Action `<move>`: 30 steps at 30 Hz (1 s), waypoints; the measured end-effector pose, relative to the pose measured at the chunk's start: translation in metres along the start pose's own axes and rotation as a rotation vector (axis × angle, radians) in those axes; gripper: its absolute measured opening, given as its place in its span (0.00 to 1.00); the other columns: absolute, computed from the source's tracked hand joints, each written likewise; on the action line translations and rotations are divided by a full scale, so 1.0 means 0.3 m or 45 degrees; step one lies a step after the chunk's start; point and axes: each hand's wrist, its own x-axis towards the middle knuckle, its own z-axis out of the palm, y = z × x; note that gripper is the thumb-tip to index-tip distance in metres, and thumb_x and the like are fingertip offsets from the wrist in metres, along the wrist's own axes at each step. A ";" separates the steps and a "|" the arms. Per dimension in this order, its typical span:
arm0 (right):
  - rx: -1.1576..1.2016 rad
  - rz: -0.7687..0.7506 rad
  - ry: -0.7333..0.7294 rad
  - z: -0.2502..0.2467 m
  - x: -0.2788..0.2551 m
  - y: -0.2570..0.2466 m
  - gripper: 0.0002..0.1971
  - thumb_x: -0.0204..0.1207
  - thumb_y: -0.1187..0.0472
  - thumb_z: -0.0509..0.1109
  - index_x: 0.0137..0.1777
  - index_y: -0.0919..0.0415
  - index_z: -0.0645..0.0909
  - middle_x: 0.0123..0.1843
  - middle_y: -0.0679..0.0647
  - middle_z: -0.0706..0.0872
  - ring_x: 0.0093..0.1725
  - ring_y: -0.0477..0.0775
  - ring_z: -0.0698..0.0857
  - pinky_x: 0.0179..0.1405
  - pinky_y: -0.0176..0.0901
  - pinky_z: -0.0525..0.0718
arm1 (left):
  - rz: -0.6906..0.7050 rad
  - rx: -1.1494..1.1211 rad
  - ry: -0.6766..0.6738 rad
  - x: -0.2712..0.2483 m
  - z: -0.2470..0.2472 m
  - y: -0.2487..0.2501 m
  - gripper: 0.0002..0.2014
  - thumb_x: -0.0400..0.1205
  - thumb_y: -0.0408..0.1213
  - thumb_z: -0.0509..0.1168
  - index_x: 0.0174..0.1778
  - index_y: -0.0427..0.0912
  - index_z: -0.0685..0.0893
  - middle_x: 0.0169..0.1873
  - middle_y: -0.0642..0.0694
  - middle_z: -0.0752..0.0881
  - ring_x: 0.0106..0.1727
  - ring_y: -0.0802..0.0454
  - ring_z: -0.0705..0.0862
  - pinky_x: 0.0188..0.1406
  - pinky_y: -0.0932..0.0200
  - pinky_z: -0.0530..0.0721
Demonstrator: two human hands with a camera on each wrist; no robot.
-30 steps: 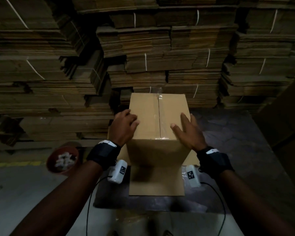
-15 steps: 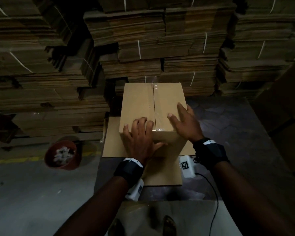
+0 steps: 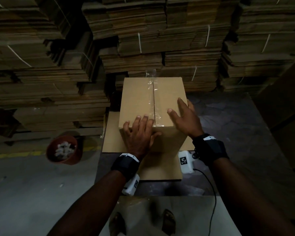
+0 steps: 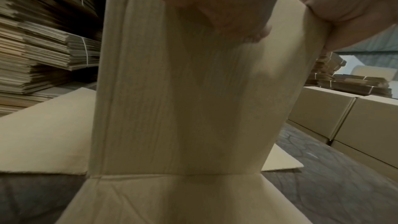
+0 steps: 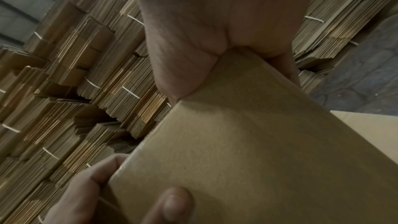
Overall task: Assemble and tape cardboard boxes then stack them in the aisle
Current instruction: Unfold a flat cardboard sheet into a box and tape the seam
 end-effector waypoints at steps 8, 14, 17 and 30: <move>0.056 0.019 -0.013 -0.006 0.001 -0.014 0.39 0.82 0.37 0.67 0.89 0.49 0.59 0.91 0.57 0.53 0.86 0.63 0.64 0.81 0.60 0.71 | -0.131 -0.106 -0.240 0.033 -0.089 -0.001 0.42 0.79 0.73 0.59 0.77 0.42 0.75 0.71 0.42 0.80 0.69 0.42 0.78 0.67 0.41 0.68; -0.019 -0.005 -0.039 -0.009 0.018 -0.015 0.40 0.83 0.38 0.67 0.89 0.52 0.59 0.90 0.61 0.56 0.85 0.66 0.64 0.80 0.62 0.71 | -0.218 -0.137 -0.460 0.107 -0.138 0.003 0.48 0.68 0.84 0.51 0.76 0.55 0.76 0.69 0.46 0.76 0.70 0.43 0.70 0.62 0.46 0.62; -0.005 0.006 -0.042 -0.008 0.015 -0.017 0.40 0.83 0.38 0.67 0.89 0.52 0.59 0.90 0.61 0.55 0.85 0.66 0.64 0.81 0.62 0.71 | -0.228 -0.221 -0.494 0.105 -0.141 -0.007 0.40 0.71 0.79 0.58 0.75 0.59 0.77 0.70 0.49 0.74 0.73 0.45 0.67 0.64 0.46 0.60; 0.027 -0.005 -0.017 -0.010 0.010 -0.019 0.39 0.83 0.40 0.68 0.89 0.53 0.60 0.90 0.61 0.55 0.87 0.63 0.62 0.82 0.56 0.68 | 0.276 -0.204 -0.820 0.264 -0.165 -0.075 0.38 0.76 0.73 0.62 0.82 0.72 0.59 0.66 0.44 0.68 0.64 0.45 0.69 0.57 0.46 0.67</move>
